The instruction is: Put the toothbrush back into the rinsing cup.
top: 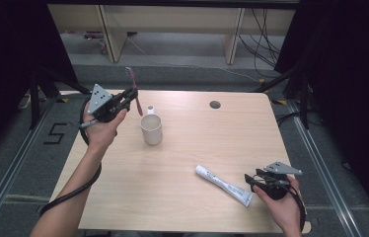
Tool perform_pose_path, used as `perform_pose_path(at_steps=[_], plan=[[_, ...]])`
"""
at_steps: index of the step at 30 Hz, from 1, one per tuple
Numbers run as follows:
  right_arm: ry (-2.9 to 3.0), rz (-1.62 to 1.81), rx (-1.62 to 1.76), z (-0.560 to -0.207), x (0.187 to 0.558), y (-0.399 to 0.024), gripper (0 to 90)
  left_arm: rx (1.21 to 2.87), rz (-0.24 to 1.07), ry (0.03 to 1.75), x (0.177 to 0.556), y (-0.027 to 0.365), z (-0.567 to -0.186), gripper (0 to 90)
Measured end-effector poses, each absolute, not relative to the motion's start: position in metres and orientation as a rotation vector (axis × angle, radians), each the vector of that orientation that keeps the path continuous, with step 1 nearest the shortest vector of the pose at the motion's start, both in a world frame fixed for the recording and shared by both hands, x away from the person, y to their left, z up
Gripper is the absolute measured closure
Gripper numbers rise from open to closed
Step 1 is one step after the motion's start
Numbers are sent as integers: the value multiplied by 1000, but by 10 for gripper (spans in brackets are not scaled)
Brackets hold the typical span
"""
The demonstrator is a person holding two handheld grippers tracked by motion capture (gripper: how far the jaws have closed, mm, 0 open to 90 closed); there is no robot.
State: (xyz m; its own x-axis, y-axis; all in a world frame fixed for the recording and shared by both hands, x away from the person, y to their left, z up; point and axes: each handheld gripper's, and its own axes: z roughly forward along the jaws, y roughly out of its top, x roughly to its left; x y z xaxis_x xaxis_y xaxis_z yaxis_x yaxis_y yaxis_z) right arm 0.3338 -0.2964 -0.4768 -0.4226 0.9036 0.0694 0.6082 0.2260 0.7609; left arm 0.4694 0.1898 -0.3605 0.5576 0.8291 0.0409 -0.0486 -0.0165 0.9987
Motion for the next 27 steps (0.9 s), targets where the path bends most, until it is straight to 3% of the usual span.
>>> perform_pose_path(at_steps=[27], plan=[[2125, 1026, 1404, -478, 333, -298, 478, 1432, 851, 695, 507, 174, -365, 802]])
